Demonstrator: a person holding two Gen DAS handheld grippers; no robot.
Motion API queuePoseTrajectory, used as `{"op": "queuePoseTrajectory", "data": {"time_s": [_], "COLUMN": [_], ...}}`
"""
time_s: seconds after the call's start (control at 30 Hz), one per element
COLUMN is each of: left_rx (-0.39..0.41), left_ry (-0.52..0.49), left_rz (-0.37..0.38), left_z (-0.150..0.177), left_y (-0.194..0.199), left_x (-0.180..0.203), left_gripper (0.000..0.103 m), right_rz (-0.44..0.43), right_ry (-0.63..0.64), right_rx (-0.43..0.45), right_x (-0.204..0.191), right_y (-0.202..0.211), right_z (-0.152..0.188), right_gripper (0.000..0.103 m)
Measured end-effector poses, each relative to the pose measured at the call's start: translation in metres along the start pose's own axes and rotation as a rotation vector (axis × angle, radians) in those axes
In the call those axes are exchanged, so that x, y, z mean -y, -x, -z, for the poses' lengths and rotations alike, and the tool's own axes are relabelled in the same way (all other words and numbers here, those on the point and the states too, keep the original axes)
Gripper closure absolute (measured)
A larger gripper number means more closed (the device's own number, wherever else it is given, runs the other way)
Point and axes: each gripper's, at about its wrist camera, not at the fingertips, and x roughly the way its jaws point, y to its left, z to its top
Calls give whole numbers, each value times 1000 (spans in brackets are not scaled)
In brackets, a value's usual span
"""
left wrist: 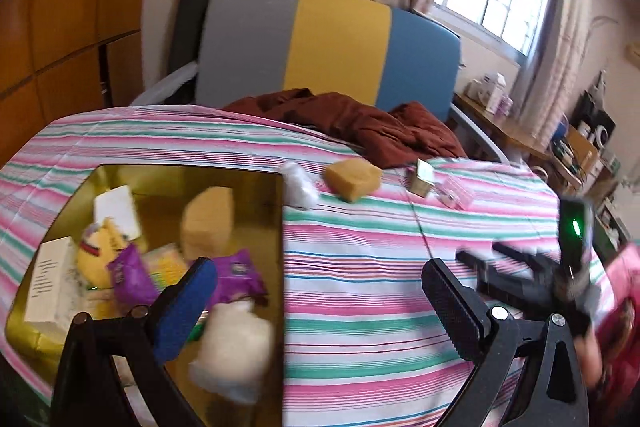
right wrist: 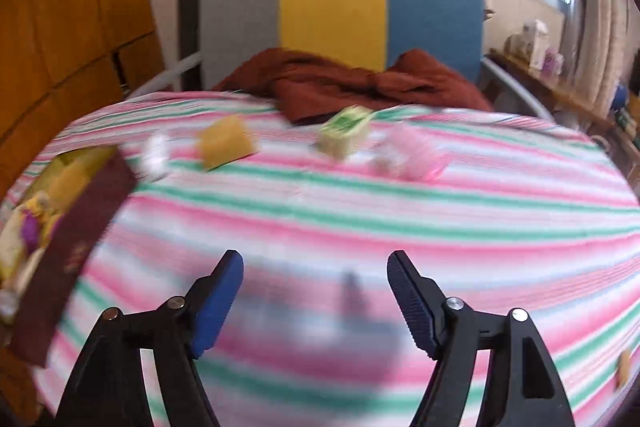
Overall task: Organize objects
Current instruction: 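Move both open tools back toward the remaining items on the cloth, then grasp the pink hair roller with the right tool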
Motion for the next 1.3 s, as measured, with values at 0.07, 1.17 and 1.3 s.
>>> {"op": "queuePoseTrajectory", "data": {"time_s": [0.07, 1.17, 1.3], "left_rx": [-16, -130, -146], "left_ry": [-20, -108, -169], "left_rz": [1, 45, 41], "left_z": [0, -47, -62], "left_y": [-8, -136, -178], "left_x": [11, 106, 133], "left_gripper": [0, 0, 0], "right_rz": [25, 89, 140], "right_ry": [-25, -46, -115], "right_rx": [2, -23, -1], "right_x": [26, 103, 109], "right_y": [-11, -79, -59], "right_z": [-14, -42, -27], "right_gripper": [26, 37, 37]}}
